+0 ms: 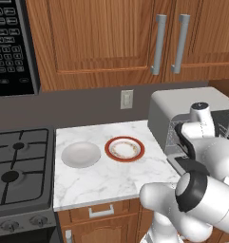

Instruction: Open the toaster oven door. Place the bread on the top rack in the toaster oven and place the steak on the bottom rack.

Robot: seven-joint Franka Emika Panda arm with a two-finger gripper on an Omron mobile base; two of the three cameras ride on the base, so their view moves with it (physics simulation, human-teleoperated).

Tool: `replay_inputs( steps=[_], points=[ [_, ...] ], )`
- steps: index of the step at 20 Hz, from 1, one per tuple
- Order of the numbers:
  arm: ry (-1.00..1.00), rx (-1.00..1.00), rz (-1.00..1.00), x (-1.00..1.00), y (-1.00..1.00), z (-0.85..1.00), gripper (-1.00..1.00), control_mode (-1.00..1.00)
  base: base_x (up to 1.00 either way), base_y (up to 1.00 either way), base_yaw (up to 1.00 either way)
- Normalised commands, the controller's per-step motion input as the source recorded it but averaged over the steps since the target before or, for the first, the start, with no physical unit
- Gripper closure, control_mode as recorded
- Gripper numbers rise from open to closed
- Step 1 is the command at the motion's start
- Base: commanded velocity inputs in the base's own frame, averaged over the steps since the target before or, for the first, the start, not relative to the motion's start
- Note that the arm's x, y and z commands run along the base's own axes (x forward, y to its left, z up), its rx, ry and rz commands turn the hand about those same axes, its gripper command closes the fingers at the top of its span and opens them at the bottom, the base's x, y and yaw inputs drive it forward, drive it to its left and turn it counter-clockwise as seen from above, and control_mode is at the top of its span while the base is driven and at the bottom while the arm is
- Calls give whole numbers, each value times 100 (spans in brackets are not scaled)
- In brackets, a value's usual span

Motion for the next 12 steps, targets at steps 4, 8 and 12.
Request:
replay_inputs(
  steps=[4,8,12],
  points=[
    [1,0,-7,-4,2,0,-100,-100,0,0,0],
    [1,0,-6,-36,0,6,-100,-100,0,0,0],
    [0,0,-2,-47,-6,30,-100,-100,0,0,0]
  ],
)
